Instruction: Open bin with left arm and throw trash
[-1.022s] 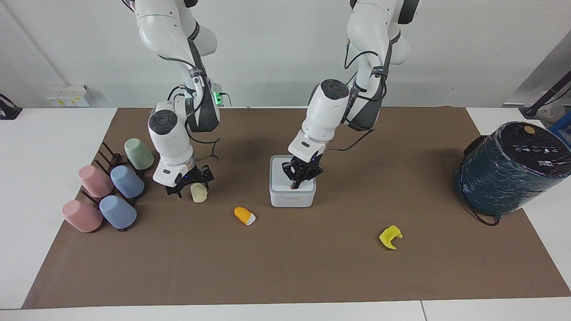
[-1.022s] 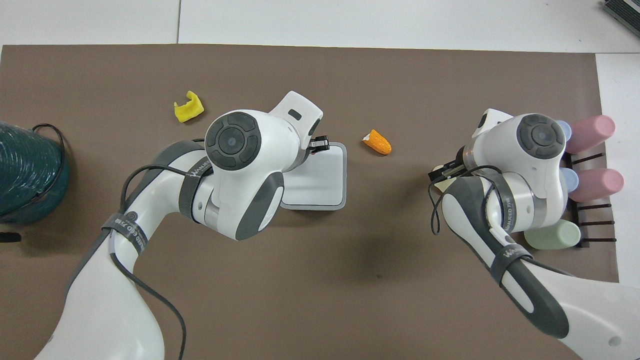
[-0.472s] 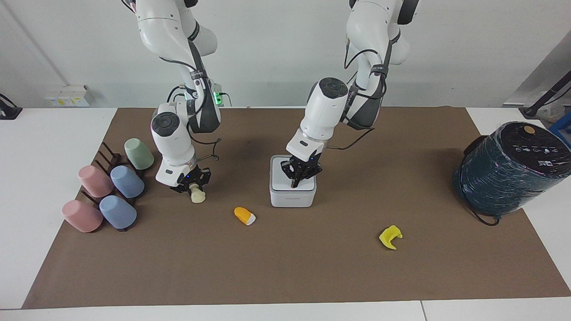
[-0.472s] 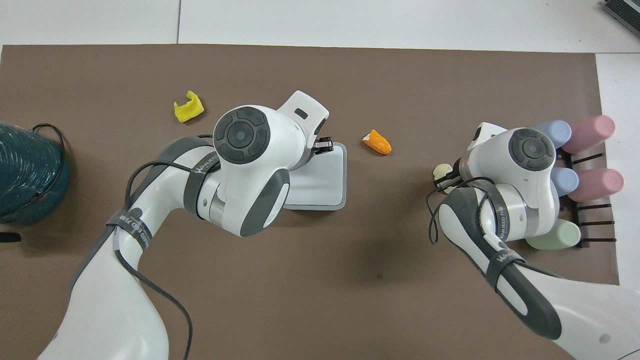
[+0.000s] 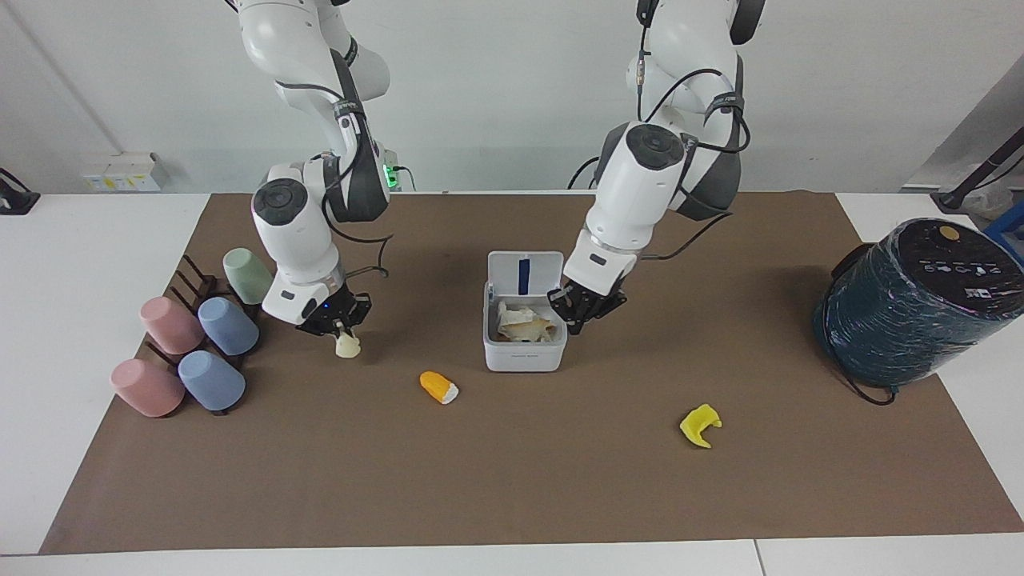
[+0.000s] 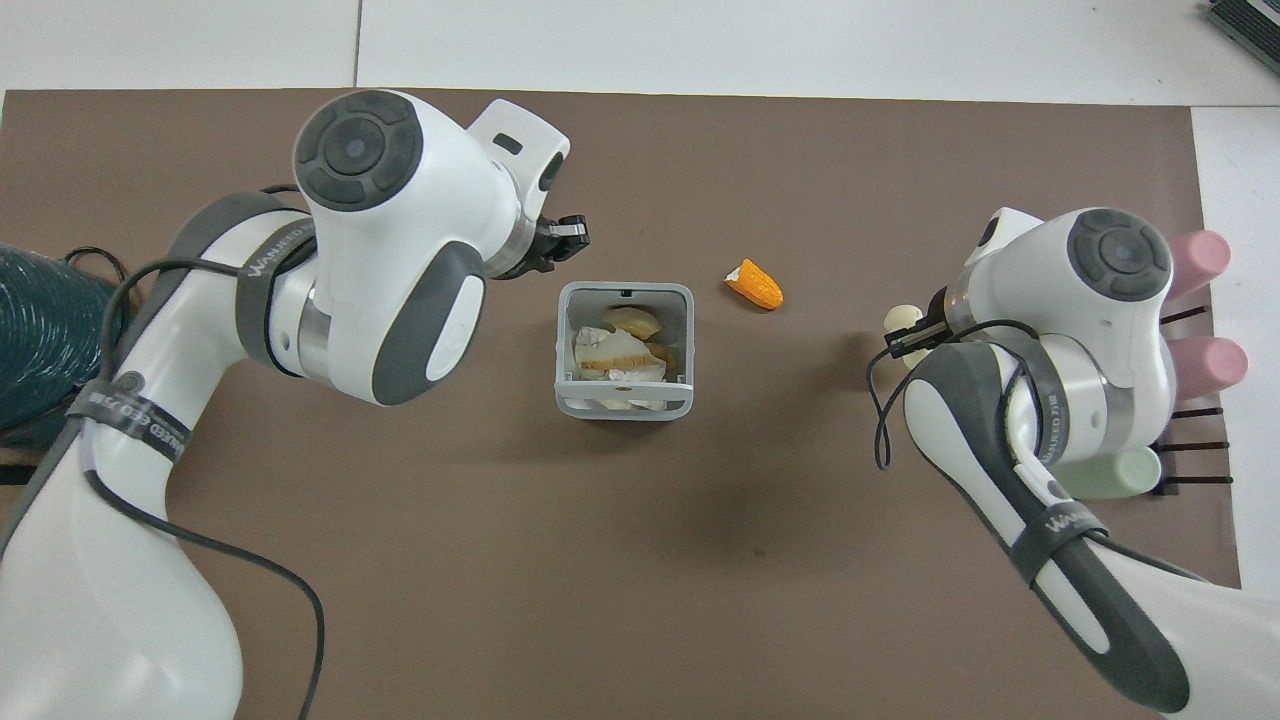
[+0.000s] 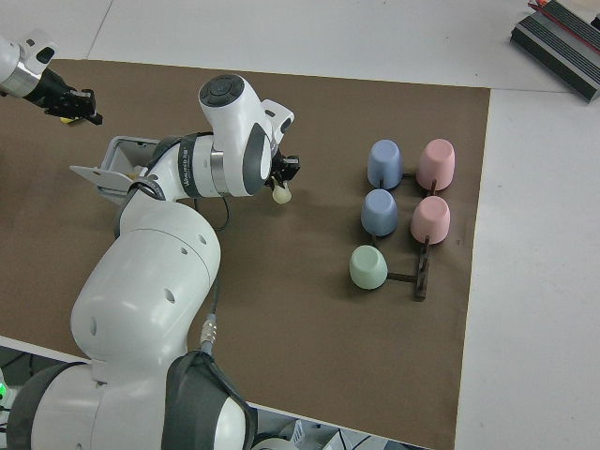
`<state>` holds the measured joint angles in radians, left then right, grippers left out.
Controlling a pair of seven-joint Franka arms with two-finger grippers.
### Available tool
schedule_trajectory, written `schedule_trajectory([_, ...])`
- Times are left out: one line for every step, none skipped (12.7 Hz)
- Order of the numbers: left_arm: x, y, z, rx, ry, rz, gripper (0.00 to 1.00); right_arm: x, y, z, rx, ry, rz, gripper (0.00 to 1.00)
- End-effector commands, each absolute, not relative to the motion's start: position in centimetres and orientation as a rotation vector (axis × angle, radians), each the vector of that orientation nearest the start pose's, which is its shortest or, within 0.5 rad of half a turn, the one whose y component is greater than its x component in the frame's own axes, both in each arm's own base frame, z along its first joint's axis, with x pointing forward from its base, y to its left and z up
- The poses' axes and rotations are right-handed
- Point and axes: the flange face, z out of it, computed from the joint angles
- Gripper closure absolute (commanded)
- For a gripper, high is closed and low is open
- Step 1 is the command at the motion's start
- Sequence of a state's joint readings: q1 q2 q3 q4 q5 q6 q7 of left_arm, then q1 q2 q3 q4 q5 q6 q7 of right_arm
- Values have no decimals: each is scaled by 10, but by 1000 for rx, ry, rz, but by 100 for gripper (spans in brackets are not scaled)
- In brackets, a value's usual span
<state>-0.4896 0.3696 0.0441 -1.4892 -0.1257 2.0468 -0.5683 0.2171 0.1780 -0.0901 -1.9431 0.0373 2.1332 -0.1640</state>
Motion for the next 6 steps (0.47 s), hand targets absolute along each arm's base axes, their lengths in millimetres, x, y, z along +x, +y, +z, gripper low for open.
schedule_trajectory([638, -273, 483, -3276, -258, -208, 100, 599, 91, 442, -2981, -255, -20, 100])
schedule_trajectory([645, -257, 483, -3272, -237, -226, 100, 601, 99, 457, -2946, -213, -31, 100])
schedule_trajectory([650, -244, 482, -3272, -190, -246, 100, 605, 107, 471, -2915, -133, -42, 100])
schedule_trajectory([656, -230, 480, -3272, -151, -267, 94, 606, 133, 479, -2878, -72, -53, 100])
schedule_trajectory([661, -217, 476, -3269, -143, -285, 80, 606, 153, 485, -2844, 13, -71, 100])
schedule_trajectory([665, -208, 472, -3268, -154, -312, 67, 604, 182, 489, -2815, 68, -106, 100])
